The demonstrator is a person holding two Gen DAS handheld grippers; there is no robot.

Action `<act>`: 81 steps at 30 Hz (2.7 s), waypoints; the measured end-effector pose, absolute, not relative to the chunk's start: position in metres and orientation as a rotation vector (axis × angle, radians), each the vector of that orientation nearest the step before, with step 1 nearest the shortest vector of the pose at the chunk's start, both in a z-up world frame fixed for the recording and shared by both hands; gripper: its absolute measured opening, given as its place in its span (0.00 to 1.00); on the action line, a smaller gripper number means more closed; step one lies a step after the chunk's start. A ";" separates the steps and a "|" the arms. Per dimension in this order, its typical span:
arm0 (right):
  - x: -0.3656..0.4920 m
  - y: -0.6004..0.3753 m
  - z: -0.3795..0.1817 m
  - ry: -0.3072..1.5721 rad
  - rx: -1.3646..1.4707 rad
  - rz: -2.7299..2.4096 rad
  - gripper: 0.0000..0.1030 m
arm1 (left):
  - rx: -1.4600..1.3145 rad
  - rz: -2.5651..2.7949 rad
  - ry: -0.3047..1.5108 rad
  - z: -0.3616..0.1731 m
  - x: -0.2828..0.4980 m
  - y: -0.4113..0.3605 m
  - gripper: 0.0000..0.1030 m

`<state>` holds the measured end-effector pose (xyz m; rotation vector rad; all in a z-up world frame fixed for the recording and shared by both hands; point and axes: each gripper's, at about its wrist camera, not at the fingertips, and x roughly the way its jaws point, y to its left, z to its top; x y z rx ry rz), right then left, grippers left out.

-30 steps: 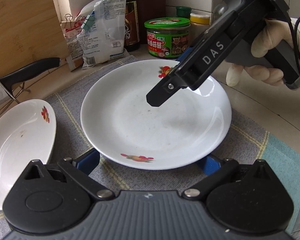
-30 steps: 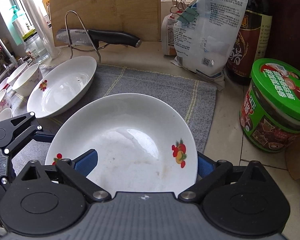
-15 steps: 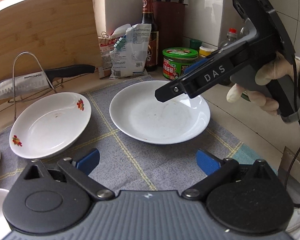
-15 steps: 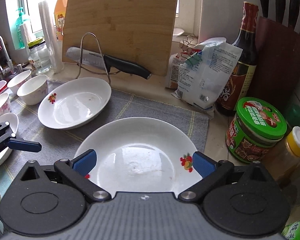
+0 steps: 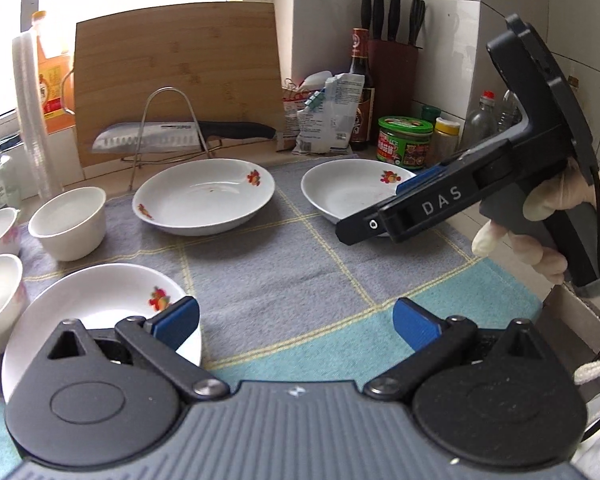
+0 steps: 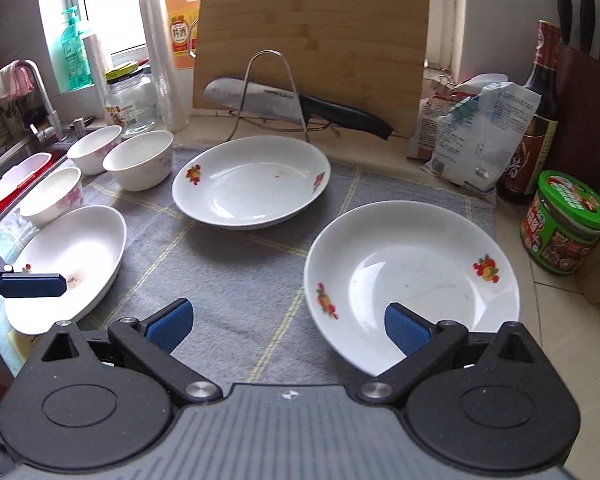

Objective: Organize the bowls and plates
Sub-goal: 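Move the right gripper to the rim of the brown-stained white plate, then close the right gripper on the stained plate rim and lift it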

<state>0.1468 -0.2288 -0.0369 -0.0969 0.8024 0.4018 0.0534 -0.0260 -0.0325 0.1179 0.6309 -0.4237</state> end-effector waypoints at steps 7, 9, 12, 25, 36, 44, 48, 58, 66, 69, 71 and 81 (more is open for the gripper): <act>0.128 -0.176 -0.037 0.818 -0.104 0.447 1.00 | 0.103 -0.358 0.625 -0.032 0.025 0.028 0.99; 0.124 -0.163 -0.038 0.824 -0.104 0.457 1.00 | 0.100 -0.343 0.627 -0.033 0.018 0.043 0.99; 0.120 -0.145 -0.040 0.832 -0.106 0.454 1.00 | 0.085 -0.317 0.637 -0.038 0.010 0.067 0.99; 0.123 -0.100 -0.049 0.902 -0.135 0.502 1.00 | 0.037 -0.205 0.731 -0.070 0.006 0.123 0.99; 0.151 -0.094 -0.072 0.945 -0.139 0.676 1.00 | 0.079 -0.126 0.825 -0.082 0.026 0.112 0.99; 0.157 -0.084 -0.081 0.970 -0.164 0.730 1.00 | 0.105 -0.168 0.851 -0.085 0.039 0.104 0.99; 0.161 -0.072 -0.084 0.966 -0.174 0.723 1.00 | 0.107 -0.221 0.840 -0.088 0.043 0.109 0.99; 0.170 -0.035 -0.093 0.977 -0.262 0.651 1.00 | 0.158 -0.347 0.795 -0.091 0.054 0.123 0.99; 0.171 -0.029 -0.094 0.984 -0.285 0.628 1.00 | 0.191 -0.436 0.771 -0.092 0.060 0.130 0.99; 0.173 -0.027 -0.094 1.001 -0.285 0.622 1.00 | 0.199 -0.462 0.762 -0.092 0.062 0.132 0.99; 0.174 -0.027 -0.094 1.006 -0.285 0.619 1.00 | 0.204 -0.481 0.753 -0.093 0.063 0.134 0.99; 0.165 -0.032 -0.096 0.945 -0.260 0.617 1.00 | 0.217 -0.550 0.710 -0.095 0.071 0.144 1.00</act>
